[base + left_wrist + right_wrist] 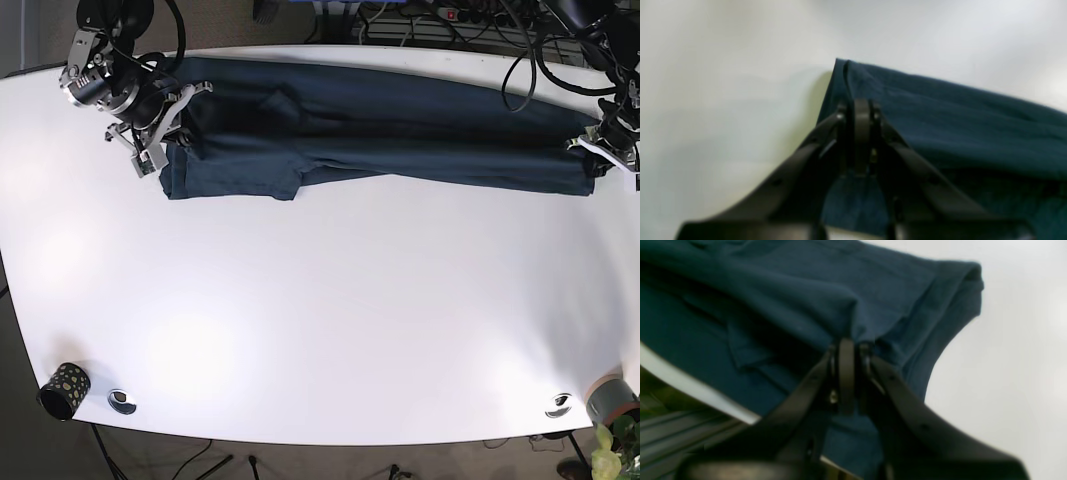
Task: Fold the T-shirt properly
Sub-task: 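Fold the grasped edge over toward the shoulder line with both grippers, then release the shirt and reposition both grippers along the folded strip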
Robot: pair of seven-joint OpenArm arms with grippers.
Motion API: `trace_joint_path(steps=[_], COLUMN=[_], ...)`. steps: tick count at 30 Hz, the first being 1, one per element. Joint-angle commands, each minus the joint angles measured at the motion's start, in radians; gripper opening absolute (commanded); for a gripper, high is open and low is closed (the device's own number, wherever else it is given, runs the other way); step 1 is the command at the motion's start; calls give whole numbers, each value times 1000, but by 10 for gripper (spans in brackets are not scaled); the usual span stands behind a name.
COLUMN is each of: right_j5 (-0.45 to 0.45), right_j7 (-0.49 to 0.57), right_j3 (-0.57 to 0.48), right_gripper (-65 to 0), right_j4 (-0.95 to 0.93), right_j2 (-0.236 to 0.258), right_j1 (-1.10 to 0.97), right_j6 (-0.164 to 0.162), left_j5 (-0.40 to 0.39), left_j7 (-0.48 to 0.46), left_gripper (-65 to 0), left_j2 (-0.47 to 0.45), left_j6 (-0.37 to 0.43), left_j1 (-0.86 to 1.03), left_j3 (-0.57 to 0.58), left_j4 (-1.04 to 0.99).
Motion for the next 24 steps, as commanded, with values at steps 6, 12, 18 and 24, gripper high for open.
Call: trace_joint_path(steps=[6, 12, 18, 24], right_j5=[-11, -19, 98, 69], right_j7=[27, 27, 24, 24], right_j3=[9, 8, 0, -104], right_gripper=[-331, -271, -271, -271], right_j4=[-11, 7, 7, -28], right_j2=[28, 20, 19, 19], right_j1=[-23, -11, 26, 77], right_j6=[-7, 1, 1, -6], left_j5=[-9, -15, -26, -29], left_j7=[-21, 53, 126, 126], left_gripper=[-586, -221, -172, -176], left_j2=[-55, -61, -33, -7], left_j6=[-3, 2, -1, 5], left_j1=[11, 37, 25, 8], left_j3=[3, 10, -74, -11], left_j4=[14, 21, 78, 140])
